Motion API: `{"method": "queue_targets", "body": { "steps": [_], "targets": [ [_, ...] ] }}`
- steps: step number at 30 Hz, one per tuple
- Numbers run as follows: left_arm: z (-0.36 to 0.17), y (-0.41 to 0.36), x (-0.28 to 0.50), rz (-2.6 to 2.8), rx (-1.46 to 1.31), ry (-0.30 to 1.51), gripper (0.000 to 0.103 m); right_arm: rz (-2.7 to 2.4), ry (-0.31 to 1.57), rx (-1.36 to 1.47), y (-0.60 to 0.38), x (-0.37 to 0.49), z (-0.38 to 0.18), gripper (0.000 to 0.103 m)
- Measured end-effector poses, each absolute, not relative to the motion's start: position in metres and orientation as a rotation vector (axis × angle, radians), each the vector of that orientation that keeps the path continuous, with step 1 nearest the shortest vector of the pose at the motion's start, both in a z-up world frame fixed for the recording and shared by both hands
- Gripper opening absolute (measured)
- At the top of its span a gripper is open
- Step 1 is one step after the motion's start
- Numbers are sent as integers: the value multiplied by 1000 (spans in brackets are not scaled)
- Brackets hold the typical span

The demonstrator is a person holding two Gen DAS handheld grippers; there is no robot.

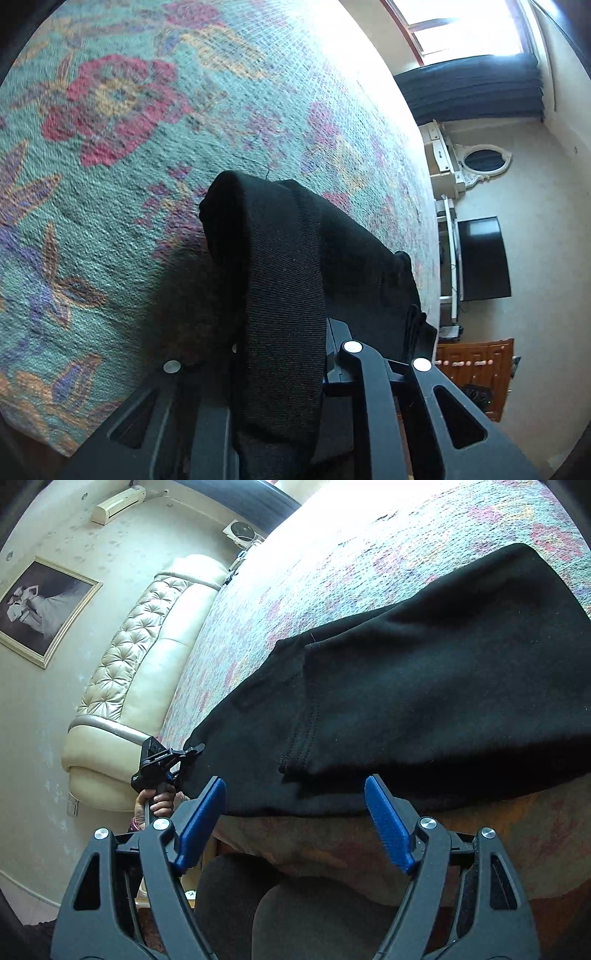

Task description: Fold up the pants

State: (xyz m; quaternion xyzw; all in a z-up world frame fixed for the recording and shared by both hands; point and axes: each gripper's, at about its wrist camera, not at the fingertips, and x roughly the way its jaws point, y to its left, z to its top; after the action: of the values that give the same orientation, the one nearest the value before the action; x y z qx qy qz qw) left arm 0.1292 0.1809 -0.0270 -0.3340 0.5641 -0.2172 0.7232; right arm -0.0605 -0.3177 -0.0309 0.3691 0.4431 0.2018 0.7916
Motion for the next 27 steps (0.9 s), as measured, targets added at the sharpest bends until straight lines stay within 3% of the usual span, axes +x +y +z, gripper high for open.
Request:
{"method": "queue_targets", "body": {
  "steps": [9,14,20,27],
  "targets": [
    [88,92,117,-657,-517,1116,15,464,899,763,-313,-63,-15,78],
    [123,15,110,-751,-454,1106,15,488,866,778,-317,-65,-6,78],
    [117,-96,109,-785,-373,1136,15,476,788,832,-340,-68,9,78],
    [53,-191,108,-749,-268,1237,15,393,730,957,-382,-74,0,78]
  ]
}}
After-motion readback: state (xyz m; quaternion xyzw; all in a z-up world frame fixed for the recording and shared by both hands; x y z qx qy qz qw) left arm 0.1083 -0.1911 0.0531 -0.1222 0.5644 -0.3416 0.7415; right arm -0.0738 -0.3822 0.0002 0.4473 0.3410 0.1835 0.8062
